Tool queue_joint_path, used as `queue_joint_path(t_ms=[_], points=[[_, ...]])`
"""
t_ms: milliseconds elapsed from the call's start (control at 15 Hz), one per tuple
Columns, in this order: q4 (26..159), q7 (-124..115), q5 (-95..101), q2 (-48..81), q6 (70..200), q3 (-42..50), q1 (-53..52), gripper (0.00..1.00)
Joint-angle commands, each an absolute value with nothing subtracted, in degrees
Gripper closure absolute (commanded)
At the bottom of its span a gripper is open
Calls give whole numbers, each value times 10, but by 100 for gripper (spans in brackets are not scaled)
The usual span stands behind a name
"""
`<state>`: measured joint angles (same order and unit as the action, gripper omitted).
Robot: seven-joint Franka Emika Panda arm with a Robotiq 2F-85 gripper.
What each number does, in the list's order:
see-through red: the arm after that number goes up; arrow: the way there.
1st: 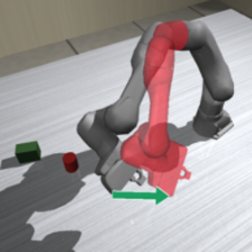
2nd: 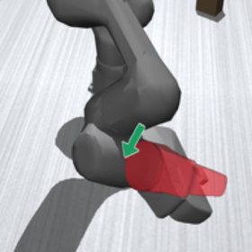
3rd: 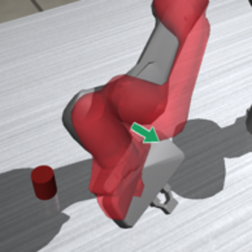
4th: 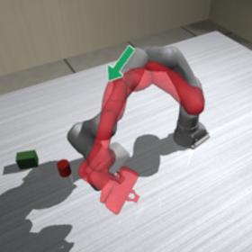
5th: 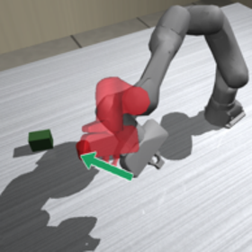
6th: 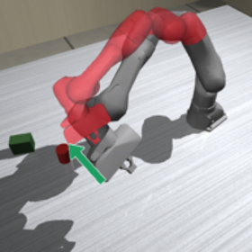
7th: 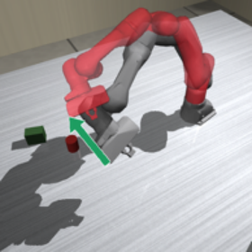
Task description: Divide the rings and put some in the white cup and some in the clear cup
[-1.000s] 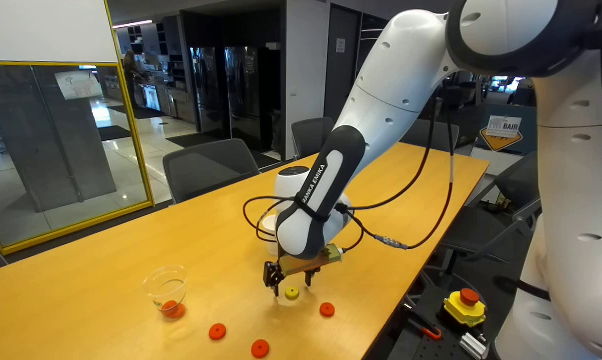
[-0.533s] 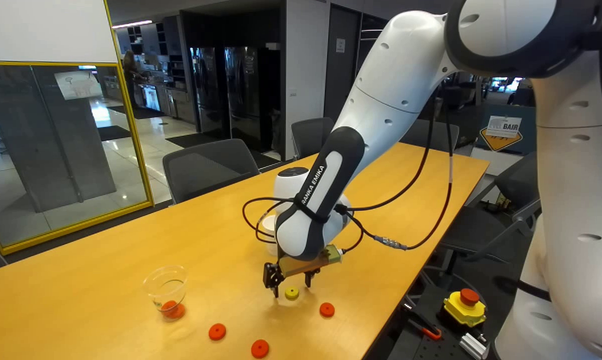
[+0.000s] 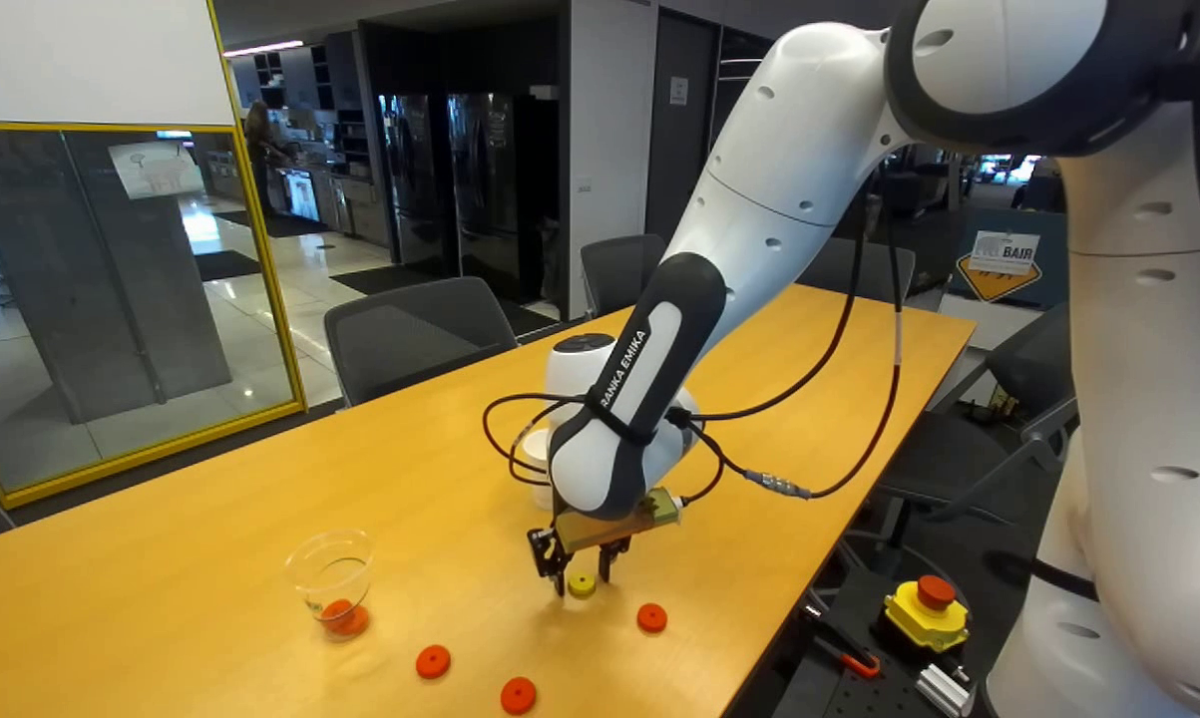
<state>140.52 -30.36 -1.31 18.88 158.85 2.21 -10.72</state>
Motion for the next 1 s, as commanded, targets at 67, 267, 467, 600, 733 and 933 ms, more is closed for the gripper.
queue_joint_path(t_ms=[67, 267, 467, 600, 733, 933], points=[[1395, -311, -4, 187, 1584, 36, -121, 71], [1393, -311, -2, 182, 1577, 40, -120, 79], [1393, -314, 6, 166, 1565, 52, -119, 79], [1389, -319, 19, 146, 1558, 68, -117, 79], [1379, -322, 36, 124, 1548, 82, -114, 79], [1349, -336, 74, 96, 1522, 94, -108, 79]])
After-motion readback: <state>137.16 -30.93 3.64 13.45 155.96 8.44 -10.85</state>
